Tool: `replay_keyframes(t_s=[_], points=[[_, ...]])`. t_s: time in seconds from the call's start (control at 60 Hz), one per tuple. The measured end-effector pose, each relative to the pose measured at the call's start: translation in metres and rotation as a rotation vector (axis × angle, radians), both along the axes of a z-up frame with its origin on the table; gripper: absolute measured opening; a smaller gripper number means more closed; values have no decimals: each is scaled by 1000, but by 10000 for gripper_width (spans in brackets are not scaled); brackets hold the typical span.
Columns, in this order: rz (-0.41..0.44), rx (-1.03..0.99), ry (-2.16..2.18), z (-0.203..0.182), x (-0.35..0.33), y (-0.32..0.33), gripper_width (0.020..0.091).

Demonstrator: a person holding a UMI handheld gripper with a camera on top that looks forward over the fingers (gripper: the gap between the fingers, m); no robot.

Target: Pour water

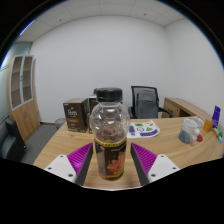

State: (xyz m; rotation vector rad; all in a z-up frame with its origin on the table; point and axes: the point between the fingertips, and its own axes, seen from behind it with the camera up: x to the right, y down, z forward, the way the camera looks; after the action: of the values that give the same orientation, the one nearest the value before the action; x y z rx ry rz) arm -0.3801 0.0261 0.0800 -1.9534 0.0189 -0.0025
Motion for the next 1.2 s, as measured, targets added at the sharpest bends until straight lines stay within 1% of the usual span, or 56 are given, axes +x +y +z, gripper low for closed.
replay_keyframes(t_s=[0.067, 0.117, 0.133, 0.217, 0.233, 0.25, 0.267, 0.283, 0.3, 0.333, 0.367, 0.45, 0.5, 0.567, 0.683, 0.783, 0.883, 0.967, 1.05, 1.183, 1.2], points=[[-4, 22, -8, -3, 1, 14, 624], [16, 42, -4, -2, -3, 20, 523], [17, 48, -7, -1, -2, 21, 524], [32, 69, -9, 0, -2, 22, 483], [38, 73, -9, 1, -3, 22, 460], [41, 74, -7, 1, -3, 22, 456], [42, 75, -7, 1, -3, 22, 429], [42, 75, -8, 1, -3, 22, 429], [42, 77, -11, 1, -2, 22, 406], [43, 74, -15, 0, -1, 22, 406], [48, 70, -12, 0, -1, 22, 380], [62, 62, 18, 5, 2, 20, 380], [77, 68, 45, 16, 4, 20, 382], [76, 94, 112, 40, 9, 23, 383], [88, 144, 352, 100, 24, 30, 381], [80, 170, 623, 143, 56, 40, 378], [55, 176, 909, 176, 94, 52, 380], [37, 164, 1186, 183, 124, 69, 377], [-5, 142, 1450, 186, 159, 78, 376], [-92, 98, 1737, 159, 207, 90, 380], [-99, 84, 1782, 162, 219, 83, 379]])
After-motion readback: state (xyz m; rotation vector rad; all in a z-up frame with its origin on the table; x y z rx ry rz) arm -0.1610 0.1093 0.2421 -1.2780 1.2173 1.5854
